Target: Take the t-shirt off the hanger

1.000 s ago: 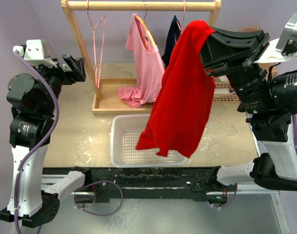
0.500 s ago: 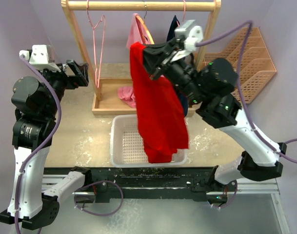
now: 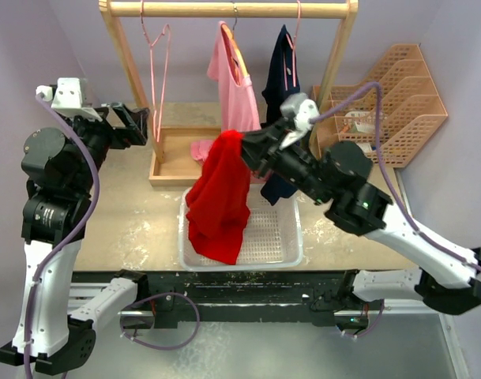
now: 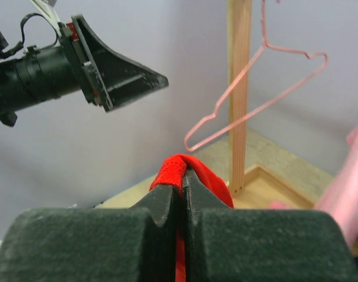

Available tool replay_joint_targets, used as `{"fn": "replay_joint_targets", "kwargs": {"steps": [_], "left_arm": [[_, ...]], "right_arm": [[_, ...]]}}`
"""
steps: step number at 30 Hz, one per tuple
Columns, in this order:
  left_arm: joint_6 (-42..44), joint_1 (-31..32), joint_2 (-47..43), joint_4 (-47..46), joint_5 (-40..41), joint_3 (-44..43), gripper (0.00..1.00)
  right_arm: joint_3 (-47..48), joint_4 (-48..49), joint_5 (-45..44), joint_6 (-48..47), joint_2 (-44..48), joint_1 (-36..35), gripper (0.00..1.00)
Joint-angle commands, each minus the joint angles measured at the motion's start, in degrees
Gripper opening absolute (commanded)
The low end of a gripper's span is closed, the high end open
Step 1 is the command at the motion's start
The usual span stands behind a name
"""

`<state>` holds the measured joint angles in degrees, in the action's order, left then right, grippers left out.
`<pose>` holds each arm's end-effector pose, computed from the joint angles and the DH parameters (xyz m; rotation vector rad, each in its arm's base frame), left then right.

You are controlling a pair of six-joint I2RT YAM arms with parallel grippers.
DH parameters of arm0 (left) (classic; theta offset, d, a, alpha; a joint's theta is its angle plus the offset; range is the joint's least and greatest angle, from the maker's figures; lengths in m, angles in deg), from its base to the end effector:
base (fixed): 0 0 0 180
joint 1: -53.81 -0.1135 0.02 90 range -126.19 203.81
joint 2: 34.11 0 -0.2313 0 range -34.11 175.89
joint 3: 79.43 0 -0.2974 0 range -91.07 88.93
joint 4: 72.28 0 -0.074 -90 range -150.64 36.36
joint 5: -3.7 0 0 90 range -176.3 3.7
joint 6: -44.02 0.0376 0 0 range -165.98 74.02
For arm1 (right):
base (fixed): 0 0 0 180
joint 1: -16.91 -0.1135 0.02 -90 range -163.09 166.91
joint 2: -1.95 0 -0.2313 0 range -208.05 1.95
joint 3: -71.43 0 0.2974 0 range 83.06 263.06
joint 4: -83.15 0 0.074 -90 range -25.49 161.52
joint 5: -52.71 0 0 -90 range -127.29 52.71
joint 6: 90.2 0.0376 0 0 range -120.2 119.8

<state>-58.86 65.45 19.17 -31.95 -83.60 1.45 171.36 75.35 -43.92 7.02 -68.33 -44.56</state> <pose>0.1962 -0.0386 0.5230 -0.0545 1.4814 -0.3124 0.1489 0.2648 0.5198 -0.4729 1.1571 0.9792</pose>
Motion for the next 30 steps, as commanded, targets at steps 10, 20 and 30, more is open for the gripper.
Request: {"fn": "replay_joint_targets", "kwargs": {"steps": [10, 20, 30], "left_arm": [[-2.35, -0.36, 1.96, -2.89, -5.62, -0.14, 0.99], [-3.65, -0.38, 3.43, -4.12, -9.87, -1.77, 0.99], [-5.64, -0.32, 7.08, -7.27, -16.3, -3.57, 0.99]], "right_arm": [[-23.21, -8.49, -21.68, 15.44, 22.71, -0.23, 0.0], [-28.24, -13.12, -12.65, 20.48, 13.18, -0.29, 0.0], [-26.85, -12.65, -5.93, 19.71, 5.99, -0.58, 0.3]]}}
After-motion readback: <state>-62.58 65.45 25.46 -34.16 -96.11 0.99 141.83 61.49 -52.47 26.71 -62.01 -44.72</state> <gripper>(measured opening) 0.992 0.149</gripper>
